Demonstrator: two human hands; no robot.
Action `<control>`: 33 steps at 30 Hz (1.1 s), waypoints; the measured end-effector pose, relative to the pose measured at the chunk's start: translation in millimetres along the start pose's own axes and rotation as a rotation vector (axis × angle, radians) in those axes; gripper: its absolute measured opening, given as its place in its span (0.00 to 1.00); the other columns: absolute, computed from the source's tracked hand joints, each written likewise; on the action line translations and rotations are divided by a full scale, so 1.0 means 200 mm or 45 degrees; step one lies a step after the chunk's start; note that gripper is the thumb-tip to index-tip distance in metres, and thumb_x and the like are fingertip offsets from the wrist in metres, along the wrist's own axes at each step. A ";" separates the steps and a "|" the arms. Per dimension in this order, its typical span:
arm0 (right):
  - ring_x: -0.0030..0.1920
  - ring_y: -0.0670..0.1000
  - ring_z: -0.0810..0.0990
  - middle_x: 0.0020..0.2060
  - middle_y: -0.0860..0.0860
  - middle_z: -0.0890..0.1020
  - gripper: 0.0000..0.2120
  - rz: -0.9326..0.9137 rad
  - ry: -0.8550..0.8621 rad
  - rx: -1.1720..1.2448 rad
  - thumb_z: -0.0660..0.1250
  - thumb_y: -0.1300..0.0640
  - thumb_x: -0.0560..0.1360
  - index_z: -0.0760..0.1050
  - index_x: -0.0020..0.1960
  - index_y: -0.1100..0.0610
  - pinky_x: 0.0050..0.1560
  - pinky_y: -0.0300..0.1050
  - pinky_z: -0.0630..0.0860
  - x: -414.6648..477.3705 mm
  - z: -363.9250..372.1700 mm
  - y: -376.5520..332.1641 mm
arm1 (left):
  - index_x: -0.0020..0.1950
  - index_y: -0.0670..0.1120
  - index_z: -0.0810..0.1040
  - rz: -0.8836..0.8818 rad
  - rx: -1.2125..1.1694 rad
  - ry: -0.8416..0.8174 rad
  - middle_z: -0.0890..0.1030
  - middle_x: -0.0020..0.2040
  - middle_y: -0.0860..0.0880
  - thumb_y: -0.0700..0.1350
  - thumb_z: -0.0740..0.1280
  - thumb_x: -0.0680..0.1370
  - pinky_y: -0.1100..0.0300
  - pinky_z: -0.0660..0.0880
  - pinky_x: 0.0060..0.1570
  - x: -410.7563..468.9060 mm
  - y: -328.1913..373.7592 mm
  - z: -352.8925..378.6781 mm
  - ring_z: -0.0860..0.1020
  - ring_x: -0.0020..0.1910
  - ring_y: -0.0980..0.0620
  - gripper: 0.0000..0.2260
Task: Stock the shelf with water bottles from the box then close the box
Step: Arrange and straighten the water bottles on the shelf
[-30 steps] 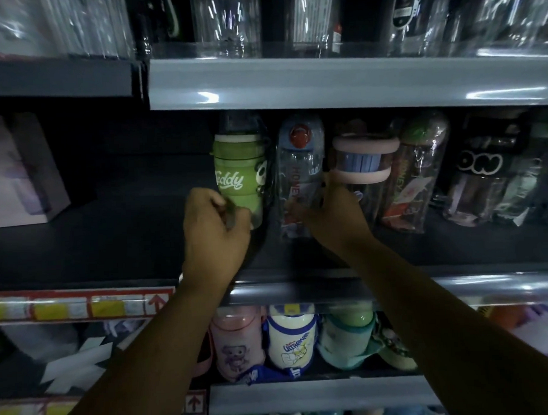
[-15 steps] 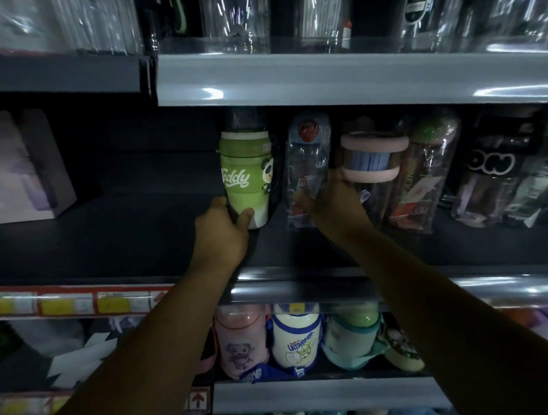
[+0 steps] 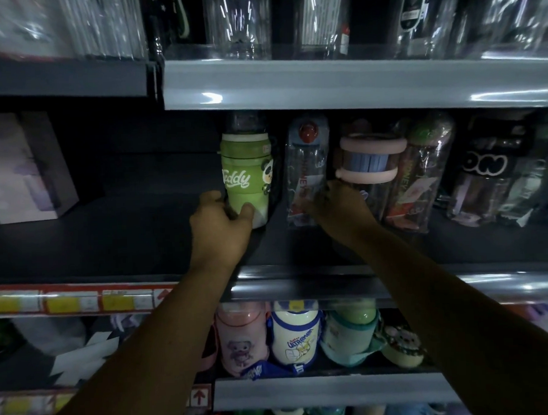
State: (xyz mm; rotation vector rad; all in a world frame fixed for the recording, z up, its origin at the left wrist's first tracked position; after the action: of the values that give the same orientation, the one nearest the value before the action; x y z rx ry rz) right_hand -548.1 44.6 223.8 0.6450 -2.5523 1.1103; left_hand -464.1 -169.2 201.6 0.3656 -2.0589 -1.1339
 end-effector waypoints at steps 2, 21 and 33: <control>0.38 0.35 0.76 0.39 0.42 0.80 0.06 -0.041 -0.075 0.003 0.71 0.52 0.78 0.76 0.43 0.48 0.40 0.27 0.72 -0.07 -0.05 -0.03 | 0.64 0.41 0.75 0.093 -0.063 0.108 0.79 0.54 0.47 0.46 0.75 0.76 0.76 0.67 0.43 -0.02 0.03 -0.05 0.76 0.51 0.53 0.21; 0.34 0.53 0.80 0.35 0.49 0.80 0.15 -0.286 0.419 -0.783 0.56 0.45 0.83 0.72 0.42 0.48 0.29 0.37 0.54 -0.53 -0.50 0.29 | 0.46 0.48 0.78 0.589 0.316 -0.095 0.80 0.39 0.53 0.47 0.70 0.79 0.51 0.78 0.40 -0.25 0.30 0.02 0.79 0.37 0.49 0.05; 0.29 0.48 0.71 0.33 0.49 0.80 0.14 -0.283 0.422 -0.714 0.57 0.49 0.81 0.77 0.42 0.51 0.29 0.40 0.64 -0.53 -0.49 0.35 | 0.61 0.41 0.74 0.090 0.039 -0.280 0.81 0.49 0.50 0.52 0.76 0.76 0.77 0.67 0.33 -0.40 0.60 0.73 0.79 0.49 0.52 0.22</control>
State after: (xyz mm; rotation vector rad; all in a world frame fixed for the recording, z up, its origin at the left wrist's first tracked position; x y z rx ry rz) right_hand -484.5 189.2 200.7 0.5237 -2.2746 0.3574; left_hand -503.4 31.3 213.7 0.1877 -2.2634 -1.1438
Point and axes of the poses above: each hand's wrist, its own x-axis towards the middle knuckle, its own z-axis out of the palm, y = z × x, the point moved 7 cm from there along x, towards the middle knuckle
